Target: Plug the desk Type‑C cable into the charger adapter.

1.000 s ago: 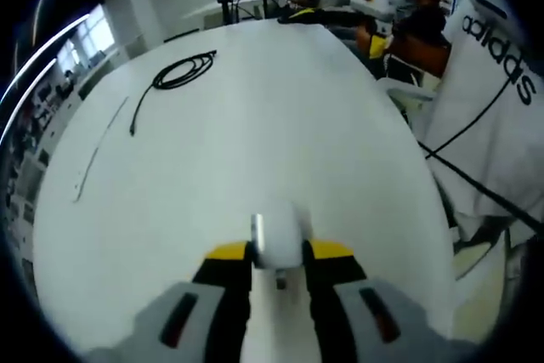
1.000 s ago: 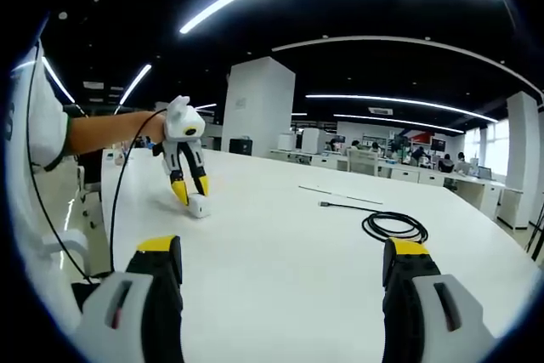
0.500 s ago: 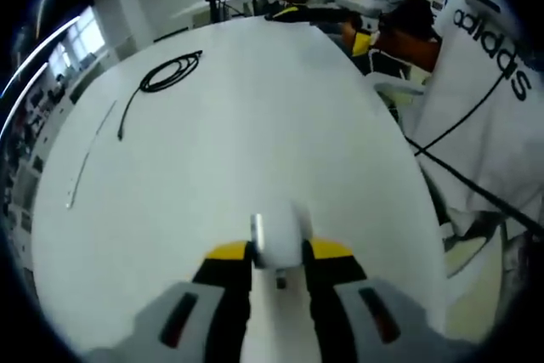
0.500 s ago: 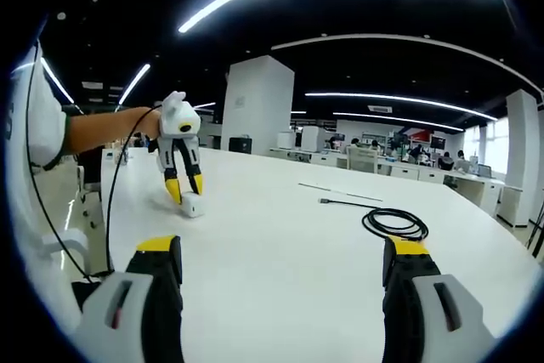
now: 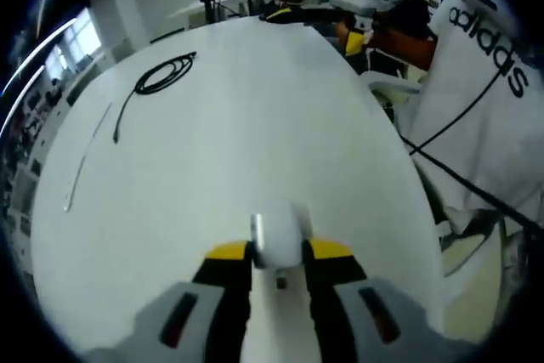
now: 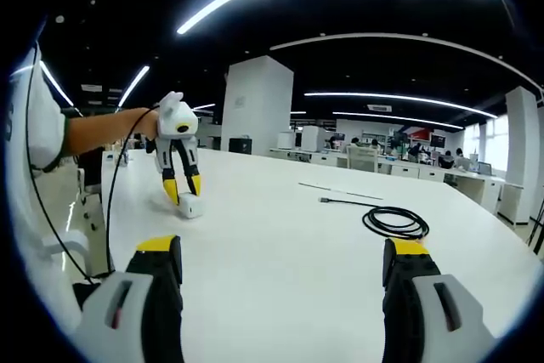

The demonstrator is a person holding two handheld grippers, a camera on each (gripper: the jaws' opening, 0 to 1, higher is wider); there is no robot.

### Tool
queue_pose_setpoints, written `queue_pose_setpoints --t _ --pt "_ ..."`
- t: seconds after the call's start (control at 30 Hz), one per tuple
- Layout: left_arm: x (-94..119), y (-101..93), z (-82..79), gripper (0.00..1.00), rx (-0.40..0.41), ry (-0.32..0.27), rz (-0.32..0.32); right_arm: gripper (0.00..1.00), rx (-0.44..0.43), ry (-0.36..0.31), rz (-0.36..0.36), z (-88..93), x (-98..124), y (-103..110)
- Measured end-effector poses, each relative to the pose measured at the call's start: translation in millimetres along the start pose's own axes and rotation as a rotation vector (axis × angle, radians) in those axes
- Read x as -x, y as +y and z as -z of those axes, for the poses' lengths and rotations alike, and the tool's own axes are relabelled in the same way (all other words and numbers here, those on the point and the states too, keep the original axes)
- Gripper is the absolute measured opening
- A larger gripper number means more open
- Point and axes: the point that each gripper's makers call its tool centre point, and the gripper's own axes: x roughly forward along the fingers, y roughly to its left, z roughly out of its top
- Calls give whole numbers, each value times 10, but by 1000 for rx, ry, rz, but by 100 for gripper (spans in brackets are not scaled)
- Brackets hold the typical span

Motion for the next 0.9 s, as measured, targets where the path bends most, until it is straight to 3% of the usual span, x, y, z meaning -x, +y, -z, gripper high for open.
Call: queue_pose_setpoints --t 0.27,0.57,0.77,0.9 --pt "-3 -15 2 26 -13 1 5 100 0 -2 -4 -7 -9 9" --pt "37 -19 -34 35 -29 -30 -3 100 -4 -1 -16 0 -33 42" --pt "74 22 -162 45 -37 -139 -47 100 -7 0 -21 5 -38 55" --pt "111 55 -196 46 -23 -179 -88 100 -7 1 -24 5 -46 62"
